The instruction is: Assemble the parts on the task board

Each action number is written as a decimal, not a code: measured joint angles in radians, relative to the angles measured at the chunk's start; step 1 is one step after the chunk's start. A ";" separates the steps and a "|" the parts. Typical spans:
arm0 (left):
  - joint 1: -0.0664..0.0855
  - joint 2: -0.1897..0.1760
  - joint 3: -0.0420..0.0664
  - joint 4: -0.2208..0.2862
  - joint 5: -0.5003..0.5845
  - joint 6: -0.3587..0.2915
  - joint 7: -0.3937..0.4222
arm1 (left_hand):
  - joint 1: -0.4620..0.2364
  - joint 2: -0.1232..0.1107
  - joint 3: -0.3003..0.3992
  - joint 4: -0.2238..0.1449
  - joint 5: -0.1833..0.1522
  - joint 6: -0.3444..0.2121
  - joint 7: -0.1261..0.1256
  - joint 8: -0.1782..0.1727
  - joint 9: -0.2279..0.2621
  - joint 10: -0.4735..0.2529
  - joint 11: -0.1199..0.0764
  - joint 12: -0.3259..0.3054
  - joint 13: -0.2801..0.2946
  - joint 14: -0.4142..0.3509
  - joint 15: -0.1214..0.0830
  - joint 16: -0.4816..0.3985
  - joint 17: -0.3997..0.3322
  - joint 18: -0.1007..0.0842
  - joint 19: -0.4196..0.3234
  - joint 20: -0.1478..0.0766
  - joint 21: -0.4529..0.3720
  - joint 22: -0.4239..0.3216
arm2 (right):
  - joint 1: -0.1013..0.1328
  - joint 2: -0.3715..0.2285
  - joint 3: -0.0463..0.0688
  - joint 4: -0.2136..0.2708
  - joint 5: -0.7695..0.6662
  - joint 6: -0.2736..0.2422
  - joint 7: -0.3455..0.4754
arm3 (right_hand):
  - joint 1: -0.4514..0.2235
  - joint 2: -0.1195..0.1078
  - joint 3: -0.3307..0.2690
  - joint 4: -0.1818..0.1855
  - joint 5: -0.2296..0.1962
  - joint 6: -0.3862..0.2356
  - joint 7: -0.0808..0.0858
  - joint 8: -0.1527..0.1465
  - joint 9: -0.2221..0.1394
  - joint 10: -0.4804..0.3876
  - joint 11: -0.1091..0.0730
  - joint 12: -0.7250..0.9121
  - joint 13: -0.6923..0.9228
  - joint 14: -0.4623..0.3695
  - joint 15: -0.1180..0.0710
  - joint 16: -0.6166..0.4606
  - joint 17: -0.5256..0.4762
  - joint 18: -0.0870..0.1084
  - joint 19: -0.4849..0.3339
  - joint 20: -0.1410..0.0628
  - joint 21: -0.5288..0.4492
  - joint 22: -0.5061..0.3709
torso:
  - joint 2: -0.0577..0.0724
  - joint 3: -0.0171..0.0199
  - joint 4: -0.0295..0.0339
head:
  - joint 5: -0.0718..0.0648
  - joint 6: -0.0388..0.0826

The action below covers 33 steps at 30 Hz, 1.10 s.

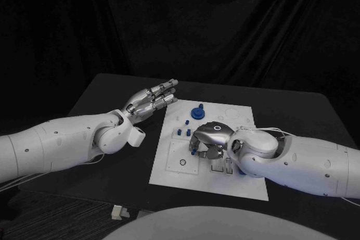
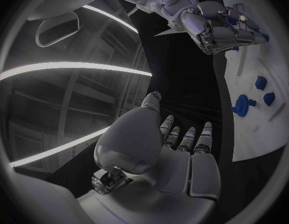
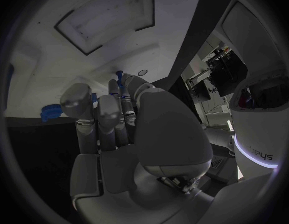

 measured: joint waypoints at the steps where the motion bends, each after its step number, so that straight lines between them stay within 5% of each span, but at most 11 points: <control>1: 0.000 0.000 0.000 0.000 0.000 0.000 0.000 | 0.000 0.000 0.000 0.000 0.000 0.000 0.000 0.000 0.000 0.000 0.000 0.000 0.000 0.000 0.000 0.000 0.000 0.000 0.000 0.000 0.000 0.000 | 0.000 0.000 0.000 0.000 0.000 0.000 0.000 | 0.000 0.000 0.000 0.000 0.000 0.000 0.000 0.000 0.000 0.000 0.000 0.000 0.000 0.000 0.000 0.000 0.000 0.000 0.000 0.000 0.000 0.000 | 0.000 0.0000 0.0000 | 0.000 0.000; 33: -0.002 0.001 0.000 -0.003 0.000 0.006 0.000 | 0.004 0.004 0.007 -0.007 0.000 0.009 0.009 0.000 0.001 0.000 0.000 0.000 -0.001 0.000 0.000 0.000 0.000 0.000 0.000 0.000 0.000 0.000 | -0.001 0.009 0.000 -0.006 0.000 0.007 -0.004 | -0.002 -0.002 0.003 -0.003 -0.018 -0.018 0.011 -0.015 -0.005 -0.008 0.008 -0.005 0.003 -0.008 0.008 0.000 -0.013 0.000 -0.004 0.003 -0.011 0.000 | 0.000 0.0007 0.0008 | 0.003 0.000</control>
